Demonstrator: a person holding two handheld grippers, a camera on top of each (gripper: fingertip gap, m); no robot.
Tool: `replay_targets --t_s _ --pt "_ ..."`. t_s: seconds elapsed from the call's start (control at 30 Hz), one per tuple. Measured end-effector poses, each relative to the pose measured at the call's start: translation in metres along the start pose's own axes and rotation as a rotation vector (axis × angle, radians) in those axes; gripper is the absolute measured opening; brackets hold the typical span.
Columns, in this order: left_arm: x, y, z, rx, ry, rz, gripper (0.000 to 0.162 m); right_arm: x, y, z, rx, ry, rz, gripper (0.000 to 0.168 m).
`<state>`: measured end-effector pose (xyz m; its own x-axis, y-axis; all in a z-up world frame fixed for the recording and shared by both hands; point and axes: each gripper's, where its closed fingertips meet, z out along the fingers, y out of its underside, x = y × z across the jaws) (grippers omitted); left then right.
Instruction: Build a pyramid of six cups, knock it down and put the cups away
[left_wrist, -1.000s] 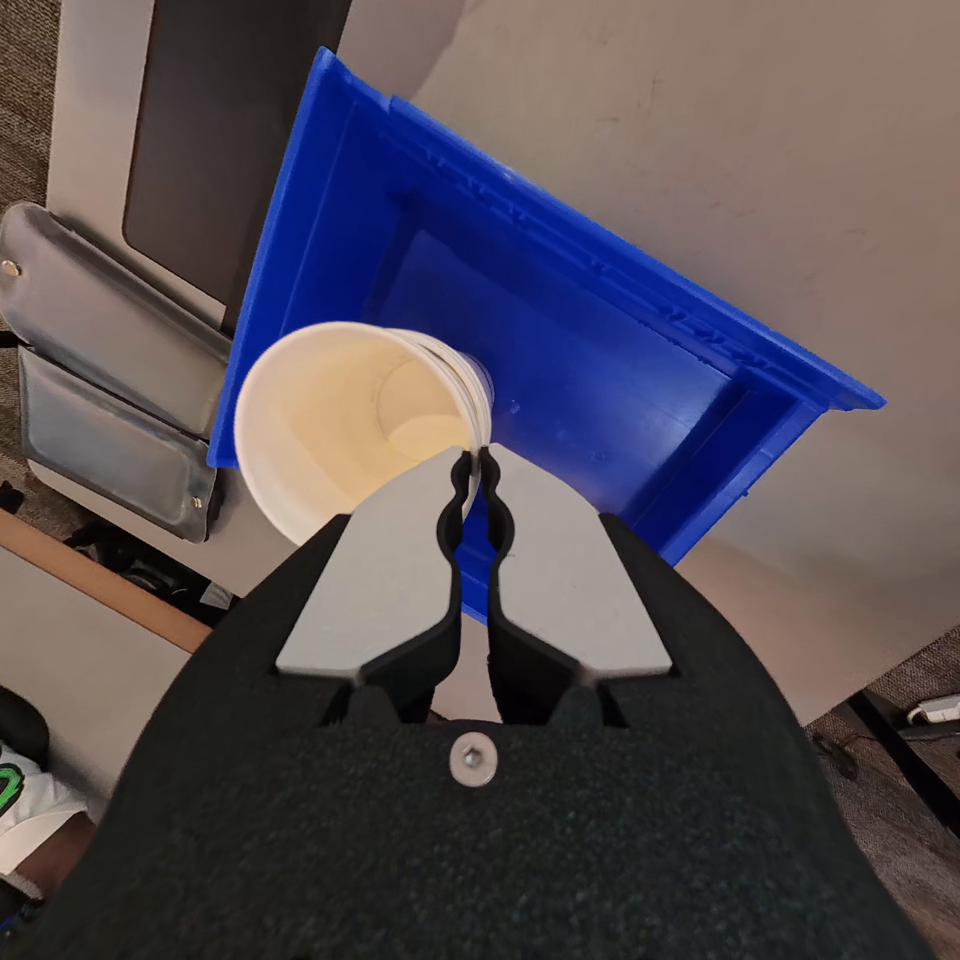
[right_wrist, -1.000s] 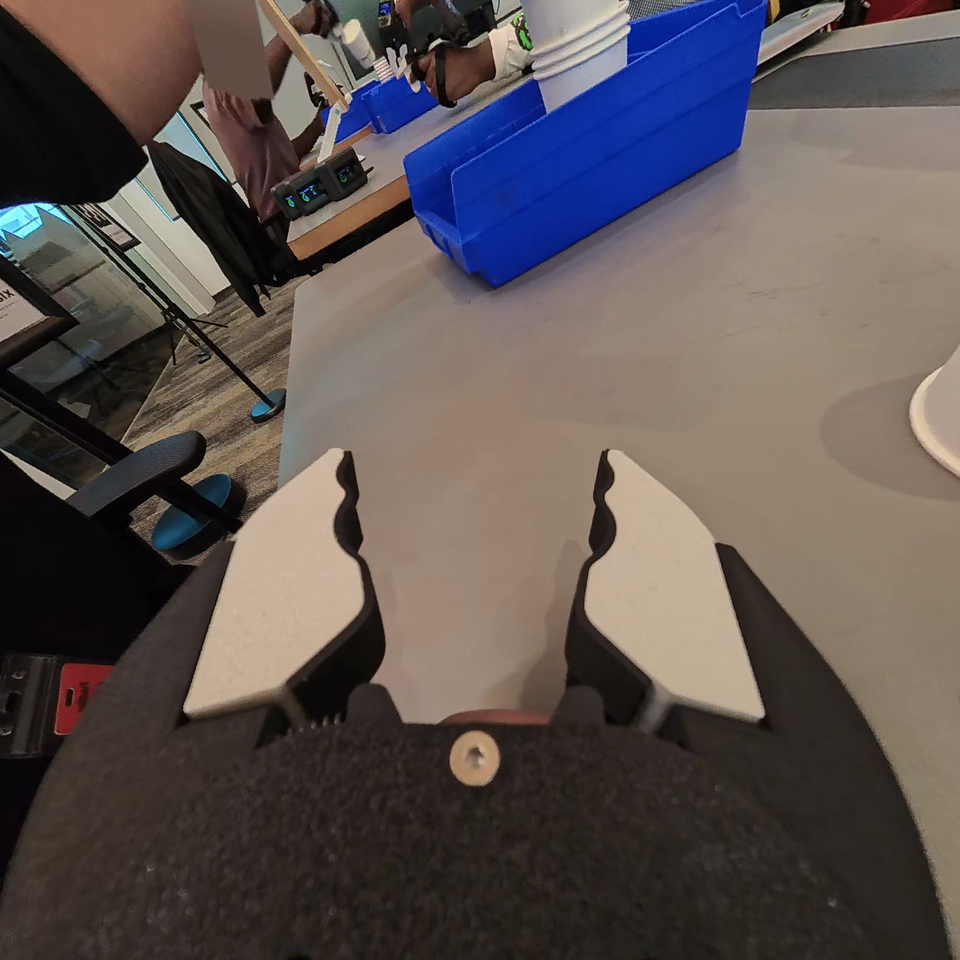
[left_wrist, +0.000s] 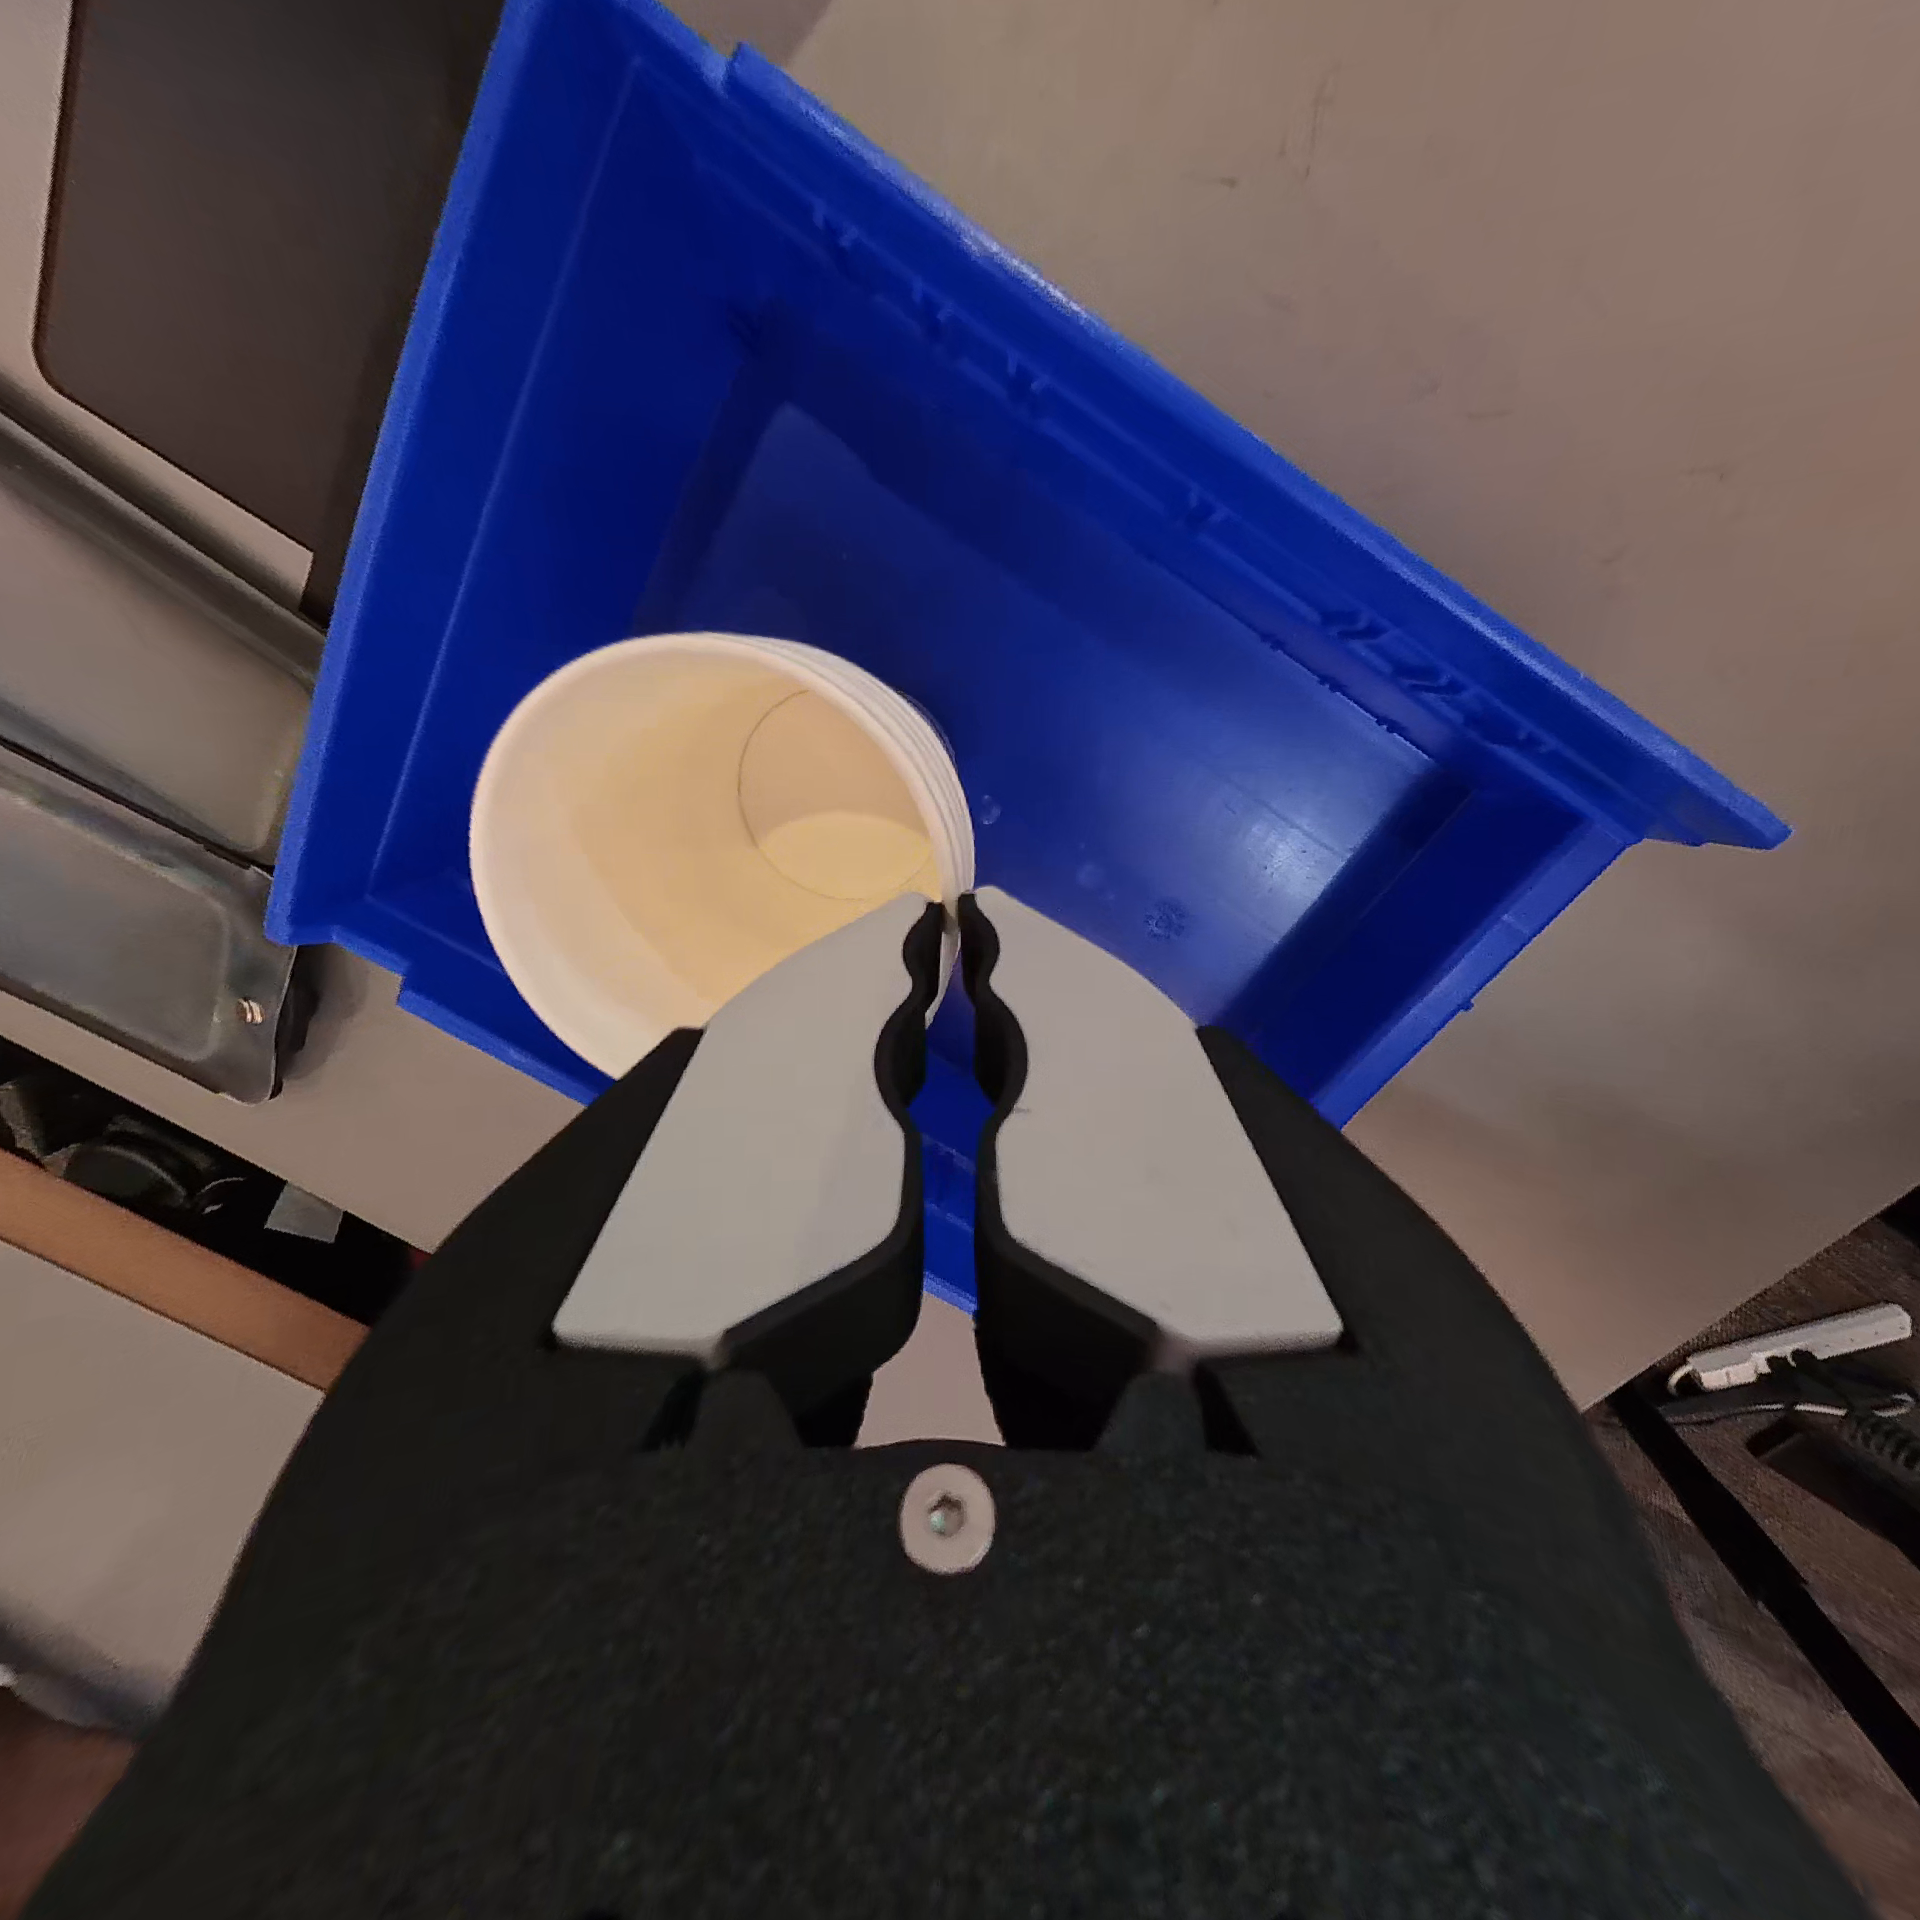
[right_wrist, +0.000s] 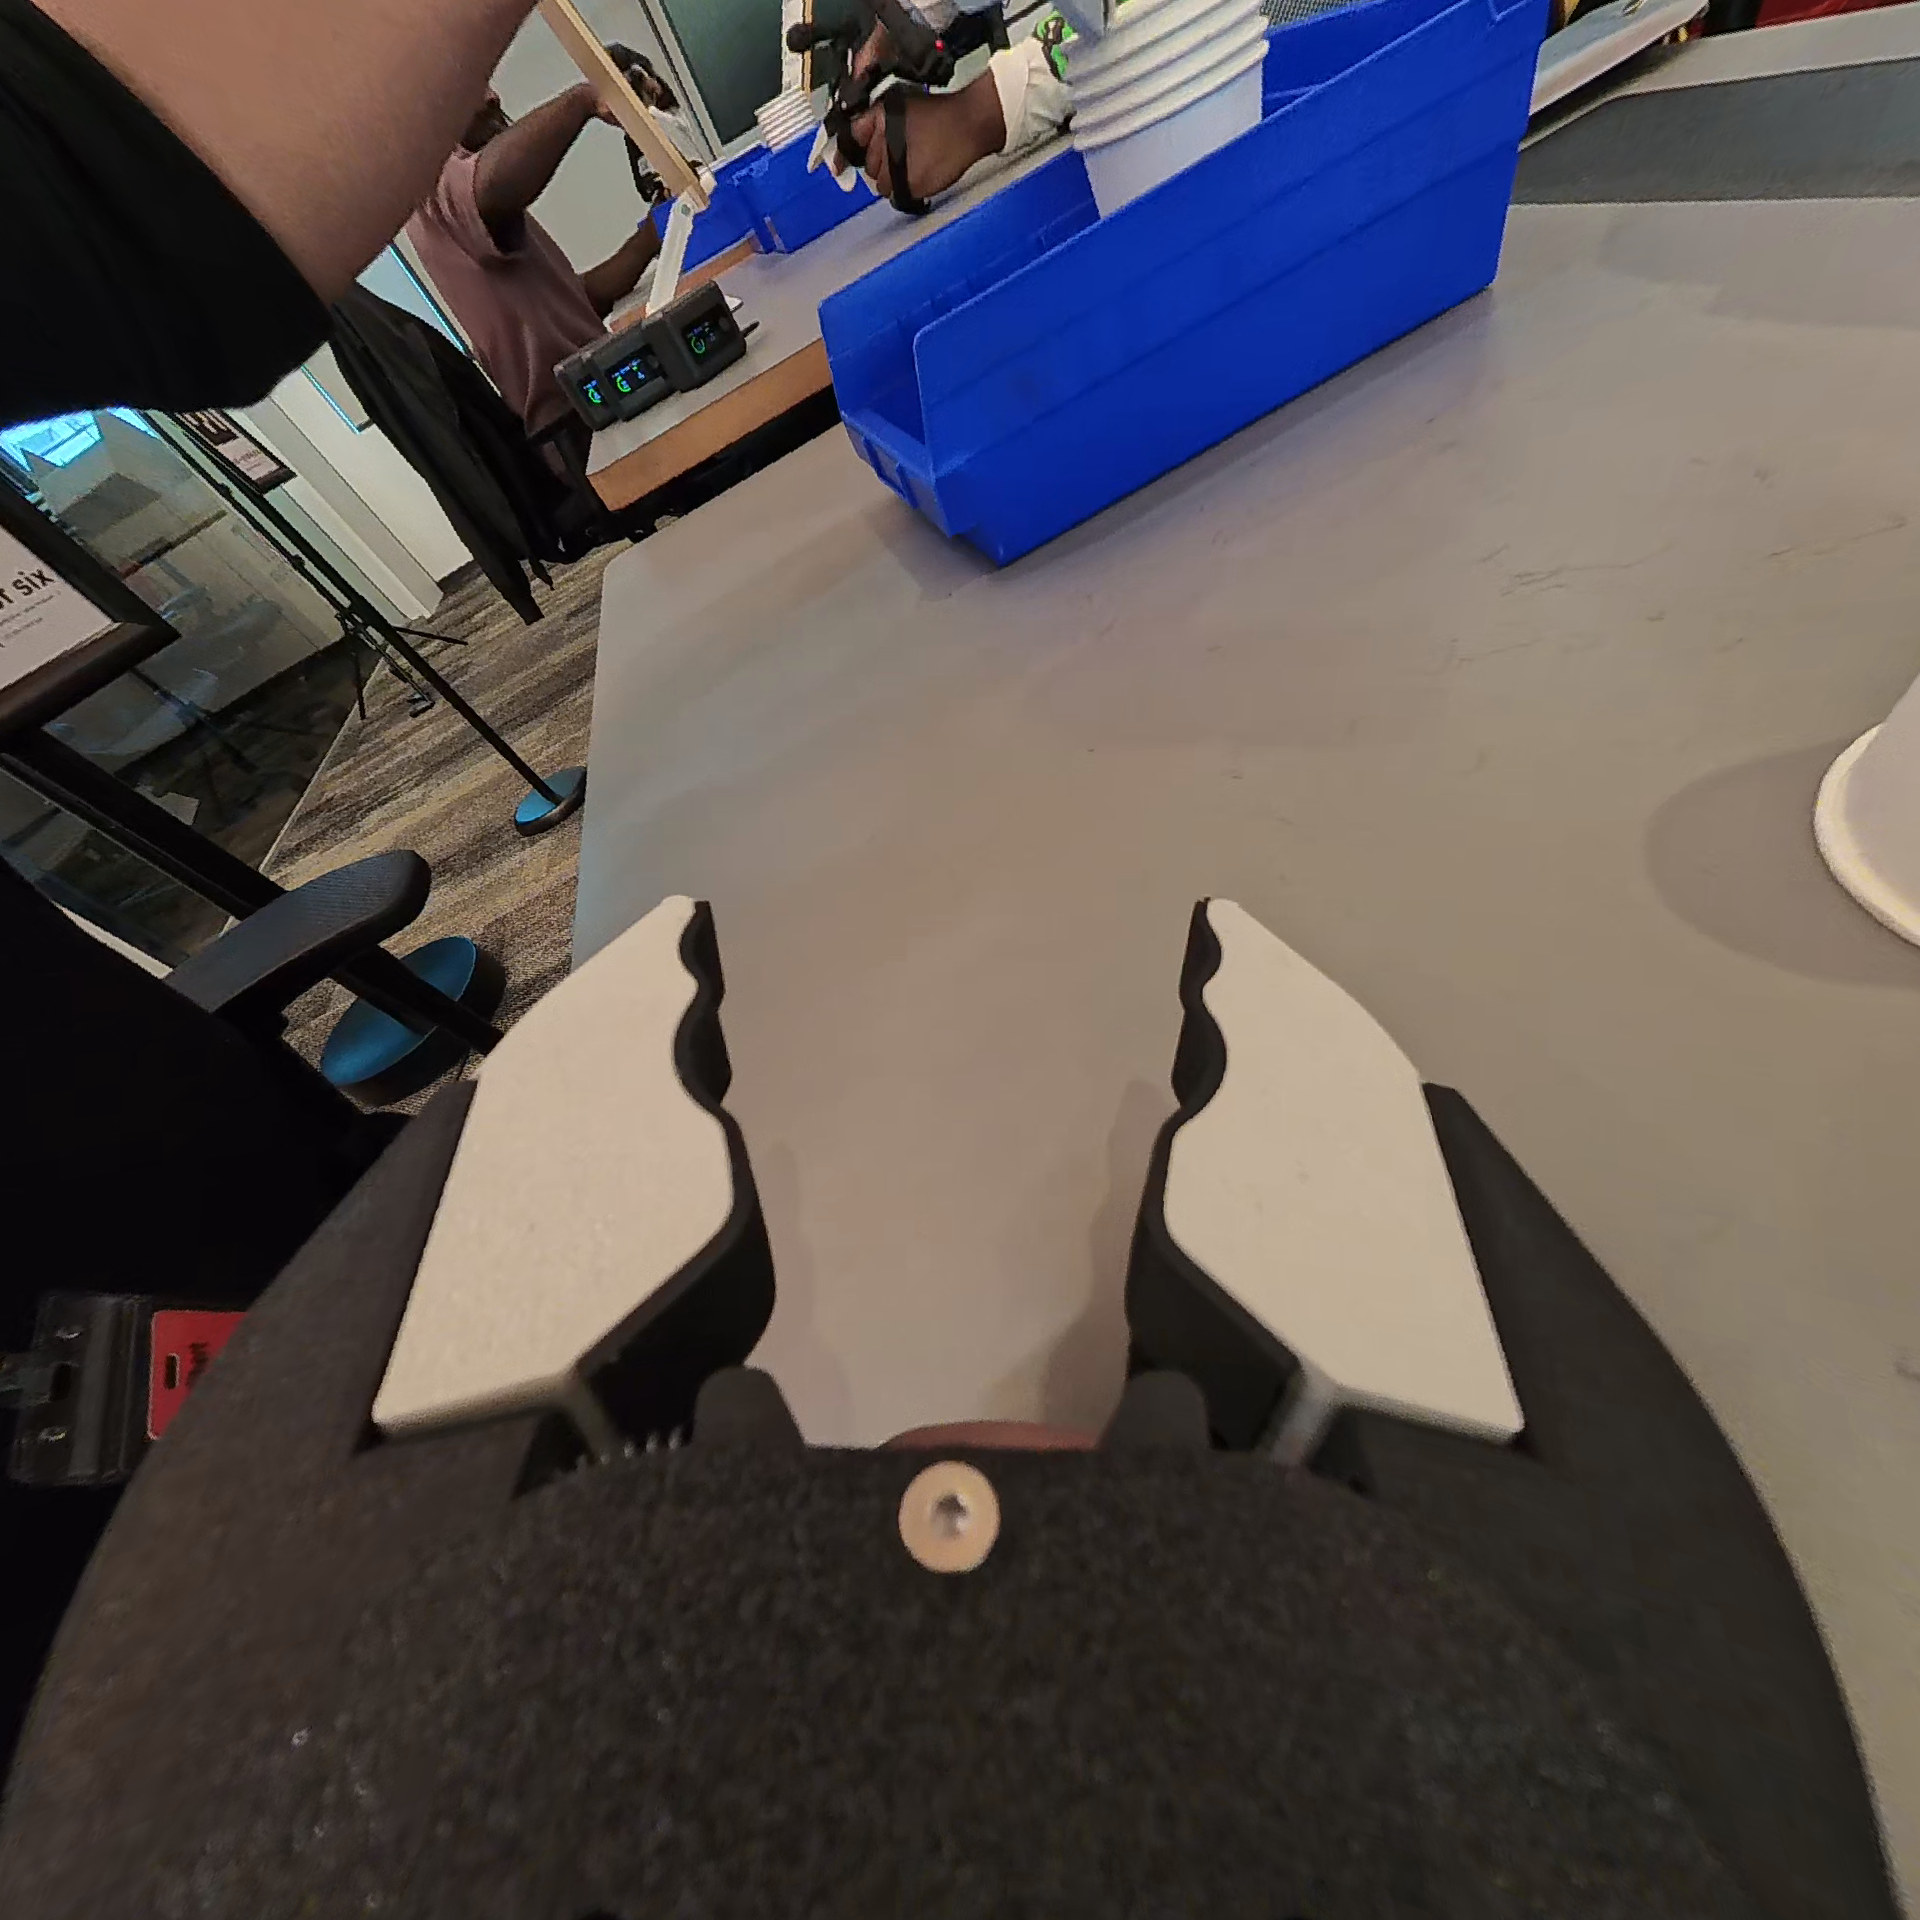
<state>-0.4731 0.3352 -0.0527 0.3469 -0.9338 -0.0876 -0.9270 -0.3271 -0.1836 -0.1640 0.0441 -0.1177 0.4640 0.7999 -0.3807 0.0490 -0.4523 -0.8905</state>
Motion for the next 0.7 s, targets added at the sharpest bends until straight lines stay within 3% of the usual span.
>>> replay_targets --t_s 0.17,0.43,0.57,0.7 --pt "-0.005 -0.001 -0.014 -0.005 -0.028 0.002 0.003 0.0 -0.001 -0.001 0.004 -0.006 0.006 0.084" --pt "-0.019 -0.011 -0.071 0.058 -0.103 0.008 0.002 0.003 -0.005 -0.002 0.025 0.011 0.007 0.084" --pt "-0.014 -0.032 -0.123 0.217 -0.128 0.015 0.002 0.011 -0.013 0.001 0.058 0.049 -0.01 0.085" --pt "0.02 -0.064 -0.162 0.443 -0.076 0.062 0.003 0.017 -0.034 0.02 0.133 0.038 0.007 0.086"
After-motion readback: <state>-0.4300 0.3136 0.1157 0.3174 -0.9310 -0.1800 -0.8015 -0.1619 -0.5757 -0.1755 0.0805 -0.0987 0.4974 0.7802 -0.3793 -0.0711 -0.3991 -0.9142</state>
